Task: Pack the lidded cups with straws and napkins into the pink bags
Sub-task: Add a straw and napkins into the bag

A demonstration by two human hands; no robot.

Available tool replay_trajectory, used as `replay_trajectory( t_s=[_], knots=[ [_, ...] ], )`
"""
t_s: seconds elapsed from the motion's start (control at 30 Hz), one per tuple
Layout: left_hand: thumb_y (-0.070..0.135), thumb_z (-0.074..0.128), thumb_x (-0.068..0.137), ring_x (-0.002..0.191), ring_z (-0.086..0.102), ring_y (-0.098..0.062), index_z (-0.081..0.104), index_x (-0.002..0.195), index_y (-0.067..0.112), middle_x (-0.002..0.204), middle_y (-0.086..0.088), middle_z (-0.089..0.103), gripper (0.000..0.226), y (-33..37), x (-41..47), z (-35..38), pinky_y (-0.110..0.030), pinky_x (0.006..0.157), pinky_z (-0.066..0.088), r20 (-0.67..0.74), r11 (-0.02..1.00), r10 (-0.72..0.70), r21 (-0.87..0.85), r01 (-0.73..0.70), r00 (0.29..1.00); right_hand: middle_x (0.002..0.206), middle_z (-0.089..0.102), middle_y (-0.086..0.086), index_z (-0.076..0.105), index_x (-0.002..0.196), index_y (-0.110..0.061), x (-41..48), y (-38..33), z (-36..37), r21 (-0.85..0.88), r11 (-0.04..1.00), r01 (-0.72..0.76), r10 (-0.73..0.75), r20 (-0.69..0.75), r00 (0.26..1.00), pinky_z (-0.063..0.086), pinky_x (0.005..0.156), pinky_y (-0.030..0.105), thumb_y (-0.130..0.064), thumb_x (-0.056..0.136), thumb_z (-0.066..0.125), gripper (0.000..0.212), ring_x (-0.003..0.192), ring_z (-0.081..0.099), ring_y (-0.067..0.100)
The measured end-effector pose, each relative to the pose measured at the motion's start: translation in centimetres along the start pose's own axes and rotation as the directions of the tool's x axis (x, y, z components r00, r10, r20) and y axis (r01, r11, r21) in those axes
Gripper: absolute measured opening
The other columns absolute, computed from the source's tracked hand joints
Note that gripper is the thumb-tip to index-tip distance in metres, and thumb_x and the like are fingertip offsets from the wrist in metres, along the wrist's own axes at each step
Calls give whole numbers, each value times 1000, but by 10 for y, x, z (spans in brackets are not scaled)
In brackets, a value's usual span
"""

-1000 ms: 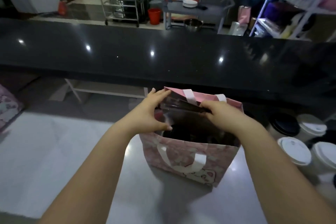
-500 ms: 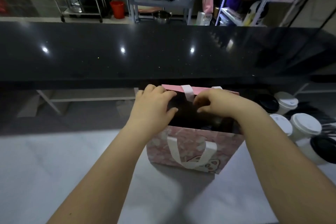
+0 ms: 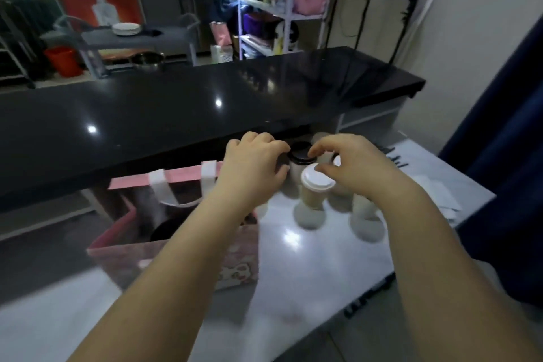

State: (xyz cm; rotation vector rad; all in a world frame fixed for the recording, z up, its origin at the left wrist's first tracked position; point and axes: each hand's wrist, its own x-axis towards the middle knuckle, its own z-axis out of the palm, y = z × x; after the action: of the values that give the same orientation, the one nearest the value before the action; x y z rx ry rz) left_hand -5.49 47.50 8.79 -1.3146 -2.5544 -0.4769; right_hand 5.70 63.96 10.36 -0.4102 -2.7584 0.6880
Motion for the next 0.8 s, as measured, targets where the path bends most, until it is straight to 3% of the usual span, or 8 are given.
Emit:
replay_trajectory(
  t_s=[0.17, 0.4, 0.6, 0.67, 0.8],
  knots=[
    [39, 56, 91, 111, 51, -24, 61, 125, 29, 117, 4, 61, 36, 98, 38, 23, -38, 87, 40, -32, 995, 66, -72, -69, 997, 106, 63, -11, 68, 104, -25, -51, 79, -60, -119, 990, -70, 56, -119, 991, 48, 90, 39, -13, 82, 71, 25, 108, 52, 13],
    [36, 60, 88, 112, 50, -27, 62, 121, 24, 116, 0, 61, 35, 252, 74, 103, -43, 88, 46, 9, 967, 108, -234, -103, 994, 122, 60, -12, 64, 116, -26, -138, 212, -116, -92, 978, -186, 166, -191, 967, 37, 101, 30, -17, 89, 66, 29, 122, 41, 11],
    [31, 57, 90, 122, 45, -25, 56, 130, 25, 130, 1, 56, 40, 348, 66, 202, -40, 95, 42, 231, 961, 108, -273, -43, 967, 117, 56, -18, 63, 118, -31, -196, 320, -117, -7, 952, -307, 302, -164, 939, 36, 92, 24, -16, 89, 64, 33, 116, 42, 5],
    [30, 57, 90, 125, 43, -25, 55, 132, 26, 133, 1, 54, 42, 360, 62, 228, -39, 96, 41, 316, 966, 93, -260, -8, 944, 118, 56, -18, 62, 119, -30, -206, 348, -109, 17, 941, -339, 338, -135, 931, 31, 89, 20, -17, 89, 64, 33, 117, 41, 4],
    [30, 56, 90, 128, 42, -25, 53, 135, 26, 137, 1, 52, 45, 362, 60, 265, -40, 98, 40, 430, 977, 22, -203, 73, 902, 118, 57, -17, 62, 119, -30, -205, 389, -91, 91, 929, -360, 366, -60, 929, 35, 92, 24, -19, 89, 63, 32, 120, 41, 5]
  ],
)
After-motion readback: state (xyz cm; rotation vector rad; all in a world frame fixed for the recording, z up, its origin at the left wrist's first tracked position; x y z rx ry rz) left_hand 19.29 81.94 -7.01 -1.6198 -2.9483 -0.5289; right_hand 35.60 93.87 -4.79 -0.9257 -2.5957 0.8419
